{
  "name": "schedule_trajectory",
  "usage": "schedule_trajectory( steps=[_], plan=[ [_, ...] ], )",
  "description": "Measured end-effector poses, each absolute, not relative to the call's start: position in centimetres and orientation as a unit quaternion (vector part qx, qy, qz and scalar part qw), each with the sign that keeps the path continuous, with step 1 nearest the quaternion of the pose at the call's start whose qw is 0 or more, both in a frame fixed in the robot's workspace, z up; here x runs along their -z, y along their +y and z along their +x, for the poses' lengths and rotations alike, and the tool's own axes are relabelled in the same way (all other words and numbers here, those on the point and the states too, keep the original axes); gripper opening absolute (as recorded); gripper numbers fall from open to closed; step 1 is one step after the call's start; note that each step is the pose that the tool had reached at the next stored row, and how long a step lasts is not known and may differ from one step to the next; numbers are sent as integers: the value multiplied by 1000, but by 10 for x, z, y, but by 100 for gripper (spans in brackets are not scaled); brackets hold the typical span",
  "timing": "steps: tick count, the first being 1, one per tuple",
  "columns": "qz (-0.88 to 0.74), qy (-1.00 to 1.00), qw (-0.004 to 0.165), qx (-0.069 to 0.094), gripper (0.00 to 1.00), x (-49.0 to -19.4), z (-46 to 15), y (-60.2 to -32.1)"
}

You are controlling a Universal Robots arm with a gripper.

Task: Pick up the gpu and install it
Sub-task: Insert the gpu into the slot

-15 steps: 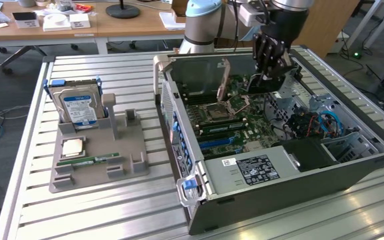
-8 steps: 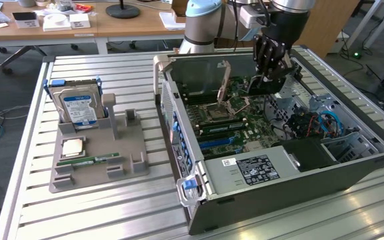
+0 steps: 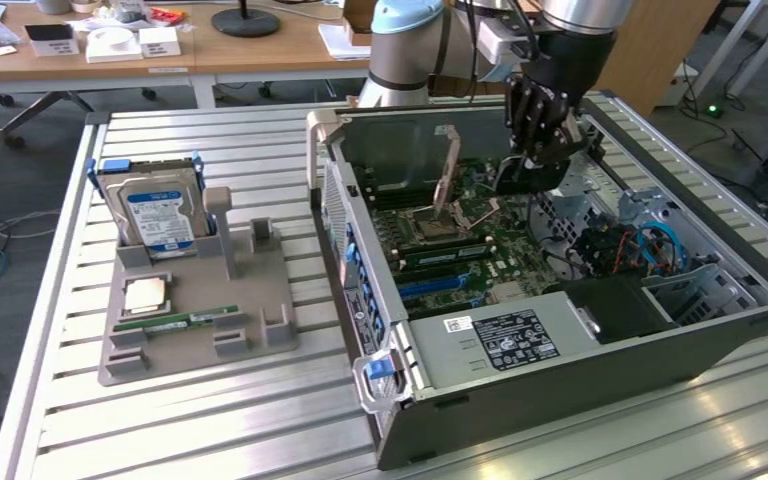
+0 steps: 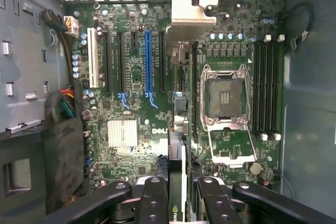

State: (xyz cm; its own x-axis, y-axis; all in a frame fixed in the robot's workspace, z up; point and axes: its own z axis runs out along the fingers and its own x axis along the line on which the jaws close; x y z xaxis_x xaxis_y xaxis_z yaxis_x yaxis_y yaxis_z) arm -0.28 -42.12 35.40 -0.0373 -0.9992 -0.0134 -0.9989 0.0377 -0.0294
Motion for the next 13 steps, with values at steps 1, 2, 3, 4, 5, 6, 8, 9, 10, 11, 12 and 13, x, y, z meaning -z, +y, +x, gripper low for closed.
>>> schedule_trajectory(
  steps=[1,2,3,4,5,6,8,9,10,11,12,13],
  plan=[
    [-694,720,15,6,26,-353,-3,-421],
    [-694,720,15,6,26,-352,-3,-421],
    [-694,720,15,6,26,-351,-3,-421],
    [-694,720,15,6,26,-349,-3,-421],
    [-694,720,15,6,26,-348,-3,-421],
    [-694,720,15,6,26,-346,-3,-422],
    [-694,720,15,6,26,-344,-3,-422],
    [-694,720,15,6,26,-342,-3,-422],
    [-694,720,15,6,26,-341,-3,-422],
    [-694,720,15,5,26,-340,-3,-422],
    [-694,720,14,5,26,-339,-3,-422],
    [-694,720,14,5,26,-338,-3,-422]
  ],
)
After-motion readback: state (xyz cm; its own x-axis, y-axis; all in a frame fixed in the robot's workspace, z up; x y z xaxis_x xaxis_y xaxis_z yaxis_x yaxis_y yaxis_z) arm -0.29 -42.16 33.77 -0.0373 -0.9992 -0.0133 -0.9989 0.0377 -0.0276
